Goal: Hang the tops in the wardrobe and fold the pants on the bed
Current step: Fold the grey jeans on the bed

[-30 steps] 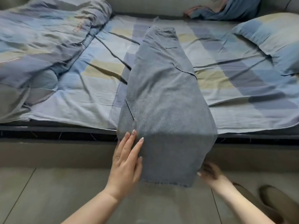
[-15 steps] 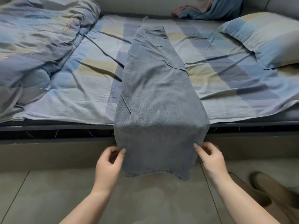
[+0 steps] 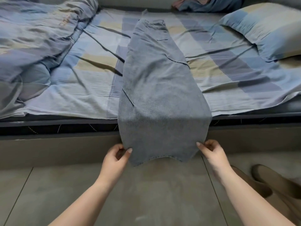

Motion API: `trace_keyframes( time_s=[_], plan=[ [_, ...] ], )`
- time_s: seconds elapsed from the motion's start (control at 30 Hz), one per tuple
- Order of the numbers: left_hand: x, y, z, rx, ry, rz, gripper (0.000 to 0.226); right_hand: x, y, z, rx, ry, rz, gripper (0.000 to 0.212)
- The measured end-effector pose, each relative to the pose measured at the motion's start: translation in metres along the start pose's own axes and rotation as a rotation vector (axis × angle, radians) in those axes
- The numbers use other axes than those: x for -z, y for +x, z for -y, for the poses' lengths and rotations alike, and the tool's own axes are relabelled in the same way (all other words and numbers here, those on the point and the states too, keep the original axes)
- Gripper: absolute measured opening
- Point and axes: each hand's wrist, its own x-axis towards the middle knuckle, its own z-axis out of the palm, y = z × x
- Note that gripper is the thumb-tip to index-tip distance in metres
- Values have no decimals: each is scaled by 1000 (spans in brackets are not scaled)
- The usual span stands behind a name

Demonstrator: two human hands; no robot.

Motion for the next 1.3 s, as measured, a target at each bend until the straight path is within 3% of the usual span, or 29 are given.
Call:
trace_keyframes(
  time_s=[0.2, 0.27, 0.4, 0.47, 0.6, 0.73, 0.9, 0.97, 1.03, 1.1, 1.2, 1.3],
  plan=[
    [5, -11, 6, -56, 60, 113, 12, 2, -6, 0, -81, -58, 88, 34],
    [7, -19, 10, -41, 44, 68, 9, 6, -24, 1, -18, -170, 58, 34],
    [16, -28, 8, -158, 125, -98, 32, 24, -59, 7, 219, -246, 24, 25],
    [24, -29, -1, -264, 184, -7, 32, 35, -68, 19, 298, -258, 120, 30],
    [45, -25, -31, -614, 428, 238, 42, 55, -78, 45, 281, -191, 366, 59],
    [50, -11, -55, -921, 656, 247, 38, 64, -82, 56, 356, -124, 336, 51],
    [35, 2, -80, -746, 388, 186, 49, 63, -76, 89, 639, -298, 206, 44],
    [29, 11, -92, -709, 281, 185, 40, 57, -66, 106, 699, -283, 162, 23],
    [26, 25, -105, -740, 246, 187, 25, 49, -54, 123, 626, -105, 181, 9],
    [23, 51, -119, -773, 216, 201, 7, 40, -33, 142, 566, -9, 166, 26],
    [21, 95, -141, -601, 172, 160, 16, 18, -3, 180, 581, -77, 42, 14],
    [16, 118, -152, -463, -55, 171, 25, 2, 25, 202, 511, 1, 42, 14]
  ],
)
